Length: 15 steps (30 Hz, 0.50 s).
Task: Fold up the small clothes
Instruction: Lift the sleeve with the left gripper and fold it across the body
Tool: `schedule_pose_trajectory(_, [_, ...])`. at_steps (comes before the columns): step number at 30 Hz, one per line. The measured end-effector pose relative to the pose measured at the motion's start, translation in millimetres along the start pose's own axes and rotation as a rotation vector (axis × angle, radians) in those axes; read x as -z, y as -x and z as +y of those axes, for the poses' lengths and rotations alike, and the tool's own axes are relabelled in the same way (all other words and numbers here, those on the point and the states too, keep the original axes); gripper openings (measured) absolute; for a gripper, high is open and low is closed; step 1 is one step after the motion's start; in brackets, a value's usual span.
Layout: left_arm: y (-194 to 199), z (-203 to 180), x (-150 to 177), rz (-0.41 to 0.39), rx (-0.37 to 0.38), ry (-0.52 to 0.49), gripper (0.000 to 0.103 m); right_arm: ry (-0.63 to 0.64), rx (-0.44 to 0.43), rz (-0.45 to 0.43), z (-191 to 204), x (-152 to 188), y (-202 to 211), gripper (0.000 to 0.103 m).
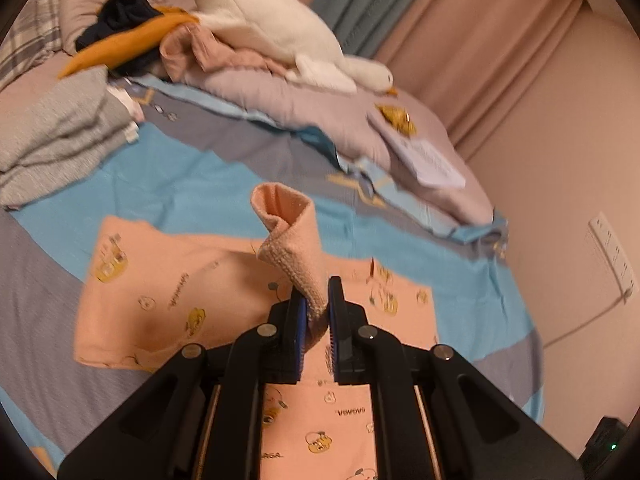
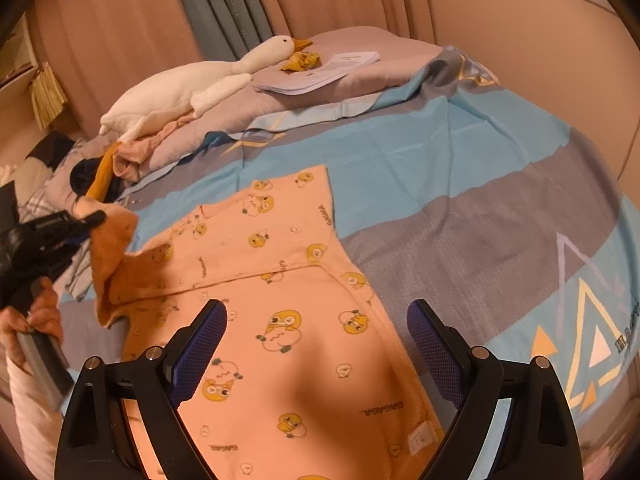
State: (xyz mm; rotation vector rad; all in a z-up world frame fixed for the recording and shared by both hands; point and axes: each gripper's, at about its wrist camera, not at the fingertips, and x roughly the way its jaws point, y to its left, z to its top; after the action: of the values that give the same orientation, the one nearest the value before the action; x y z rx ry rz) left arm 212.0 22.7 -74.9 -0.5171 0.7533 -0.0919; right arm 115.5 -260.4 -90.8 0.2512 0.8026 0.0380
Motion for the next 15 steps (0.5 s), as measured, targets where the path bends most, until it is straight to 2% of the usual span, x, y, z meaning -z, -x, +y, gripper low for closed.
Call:
schedule_pose_trajectory(8, [-47.7,-10.9,28.5,0.133,-0.021,-0.047,0.009,-0.015,0.010,0.009,-9.8,2.4,-2.0,0.091])
schedule_pose_trajectory(15, [-72.3,-10.4,42.1,0.200,-0.049,-0.055,0.010,-0.026,0.016,0.024,-17.0,4.9,-5.2,0.091])
